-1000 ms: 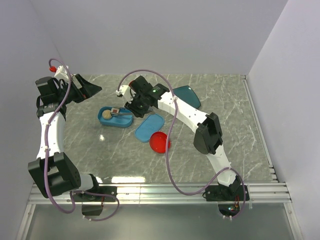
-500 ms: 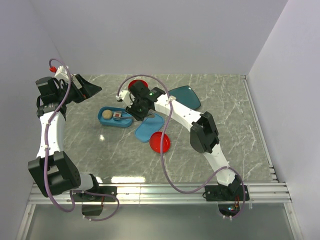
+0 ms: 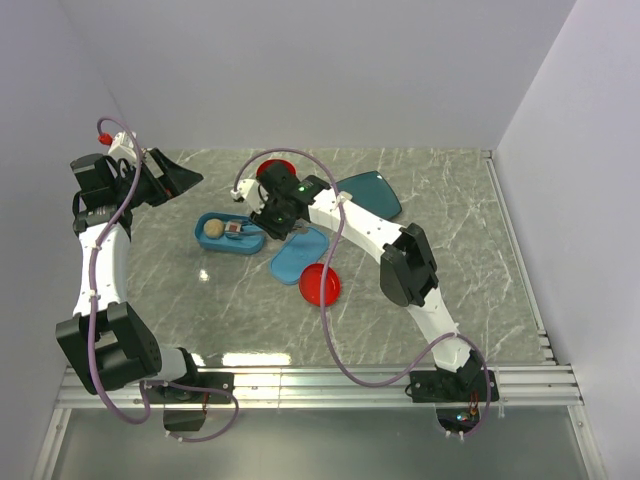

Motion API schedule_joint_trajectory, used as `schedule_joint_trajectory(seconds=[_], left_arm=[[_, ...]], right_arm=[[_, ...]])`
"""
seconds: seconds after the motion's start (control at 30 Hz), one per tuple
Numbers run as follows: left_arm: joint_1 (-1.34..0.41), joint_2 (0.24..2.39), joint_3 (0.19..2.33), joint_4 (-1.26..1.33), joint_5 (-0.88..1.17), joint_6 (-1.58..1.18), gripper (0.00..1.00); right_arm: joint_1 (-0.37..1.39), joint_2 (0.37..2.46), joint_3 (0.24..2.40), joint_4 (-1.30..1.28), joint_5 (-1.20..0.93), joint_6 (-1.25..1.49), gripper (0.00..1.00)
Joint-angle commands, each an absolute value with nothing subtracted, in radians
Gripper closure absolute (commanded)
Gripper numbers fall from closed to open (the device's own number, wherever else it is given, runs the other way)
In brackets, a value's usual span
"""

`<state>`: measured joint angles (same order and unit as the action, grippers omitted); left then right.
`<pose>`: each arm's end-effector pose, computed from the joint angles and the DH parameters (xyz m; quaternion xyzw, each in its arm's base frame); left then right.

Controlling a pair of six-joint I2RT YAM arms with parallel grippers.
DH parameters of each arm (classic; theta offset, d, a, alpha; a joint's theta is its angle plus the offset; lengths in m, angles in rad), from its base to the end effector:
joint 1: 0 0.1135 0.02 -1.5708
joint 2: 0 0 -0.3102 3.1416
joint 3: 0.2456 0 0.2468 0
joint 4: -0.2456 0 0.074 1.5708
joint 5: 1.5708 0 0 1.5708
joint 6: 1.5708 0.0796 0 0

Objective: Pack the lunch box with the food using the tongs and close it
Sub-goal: Place the food into the lunch box

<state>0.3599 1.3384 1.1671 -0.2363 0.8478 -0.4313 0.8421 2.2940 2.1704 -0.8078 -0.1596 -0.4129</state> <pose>0.3121 0.0537 0.3835 -0.0850 0.7899 -0.3613 0.4882 0.3643 0.4272 0.2536 -0.5759 0.7513 0.1407 0.2900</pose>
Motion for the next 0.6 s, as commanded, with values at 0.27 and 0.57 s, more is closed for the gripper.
schedule_joint_trajectory(seconds=[0.27,0.57], left_arm=[[0.368,1.336,1.167,-0.206,0.857,-0.422,0.01],[0.371,1.331,1.167,-0.209,0.857,-0.417,0.01]], right_arm=[[0.861,2.286,2.175,-0.736,-0.137,-0.42,0.6],[0.871,2.289,2.177,-0.729,-0.121,-0.42,0.53]])
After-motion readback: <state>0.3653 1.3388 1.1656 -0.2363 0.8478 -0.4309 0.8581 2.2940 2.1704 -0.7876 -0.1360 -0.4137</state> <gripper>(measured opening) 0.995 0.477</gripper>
